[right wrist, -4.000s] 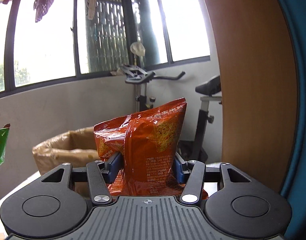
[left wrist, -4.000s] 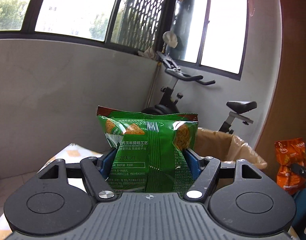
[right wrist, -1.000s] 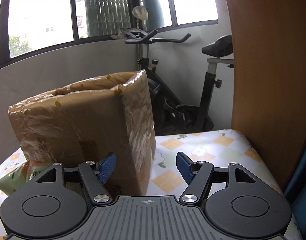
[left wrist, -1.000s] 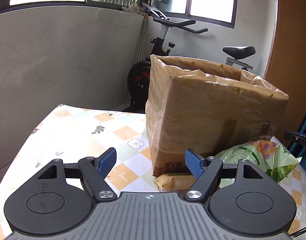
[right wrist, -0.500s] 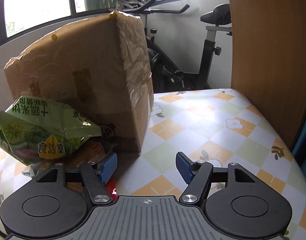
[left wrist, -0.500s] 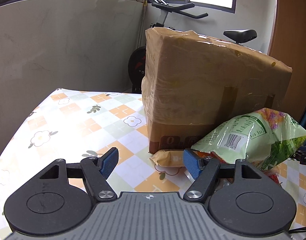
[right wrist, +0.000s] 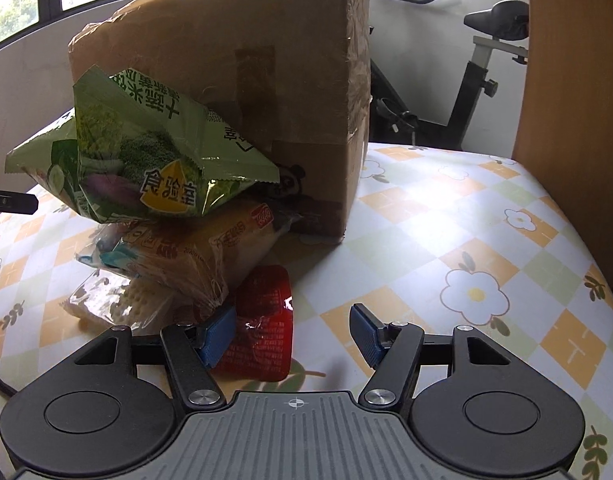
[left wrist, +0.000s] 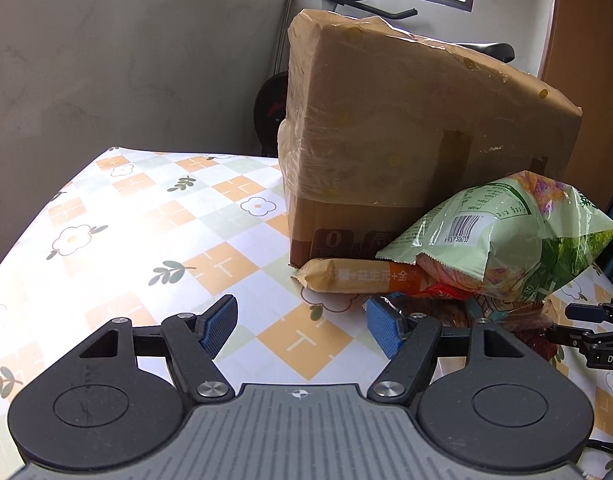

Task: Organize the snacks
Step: 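Lower the left tool onto the pale green chip bag while the right tool reaches the red packet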

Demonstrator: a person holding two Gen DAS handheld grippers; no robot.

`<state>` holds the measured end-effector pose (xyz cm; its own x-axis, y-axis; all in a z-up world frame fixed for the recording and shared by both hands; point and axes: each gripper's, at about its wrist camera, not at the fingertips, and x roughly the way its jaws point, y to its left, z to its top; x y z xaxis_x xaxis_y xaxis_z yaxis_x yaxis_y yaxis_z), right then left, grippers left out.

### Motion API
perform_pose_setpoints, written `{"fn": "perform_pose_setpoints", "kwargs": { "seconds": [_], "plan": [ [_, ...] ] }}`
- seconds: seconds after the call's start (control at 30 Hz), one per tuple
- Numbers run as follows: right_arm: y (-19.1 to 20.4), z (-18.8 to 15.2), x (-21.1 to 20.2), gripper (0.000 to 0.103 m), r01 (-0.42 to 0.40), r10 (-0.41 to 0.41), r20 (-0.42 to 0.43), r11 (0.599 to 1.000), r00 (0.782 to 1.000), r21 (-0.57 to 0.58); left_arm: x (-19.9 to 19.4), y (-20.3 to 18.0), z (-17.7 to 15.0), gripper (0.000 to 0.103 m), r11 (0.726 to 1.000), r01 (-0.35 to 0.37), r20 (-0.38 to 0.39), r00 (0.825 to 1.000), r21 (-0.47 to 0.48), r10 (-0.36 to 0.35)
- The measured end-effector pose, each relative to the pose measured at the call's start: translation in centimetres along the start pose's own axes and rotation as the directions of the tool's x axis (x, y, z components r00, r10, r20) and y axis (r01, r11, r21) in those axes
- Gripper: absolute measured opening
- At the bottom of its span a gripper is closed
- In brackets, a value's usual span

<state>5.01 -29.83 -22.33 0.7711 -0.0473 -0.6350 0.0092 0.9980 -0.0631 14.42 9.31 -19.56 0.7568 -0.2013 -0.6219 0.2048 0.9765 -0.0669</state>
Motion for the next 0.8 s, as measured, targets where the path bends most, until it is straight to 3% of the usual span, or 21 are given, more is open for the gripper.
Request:
{"fn": "perform_pose_setpoints", "kwargs": {
  "seconds": [0.3, 0.53, 0.8],
  "plan": [
    [2.6, -0.1, 0.7, 0.060, -0.062, 0.061, -0.012, 0.992, 0.998, -0.112, 0.1, -0.8, -1.0, 0.074, 1.000, 0.020, -0.019, 1.000, -0.022, -0.020],
    [3.1, 0.6, 3.2, 0.063, -0.046, 0.042, -0.041, 0.994, 0.998, -0.101, 0.0, -1.4, -1.8, 0.074, 0.999, 0.030, -0.035, 0.999, -0.025, -0.031],
    [3.3, 0.0, 2.7, 0.060, -0.026, 0.022, -0.033, 0.992, 0.999, -0.124, 0.2, -1.3, -2.0, 0.074, 0.999, 0.020, -0.039, 0.999, -0.030, -0.021]
  ]
}}
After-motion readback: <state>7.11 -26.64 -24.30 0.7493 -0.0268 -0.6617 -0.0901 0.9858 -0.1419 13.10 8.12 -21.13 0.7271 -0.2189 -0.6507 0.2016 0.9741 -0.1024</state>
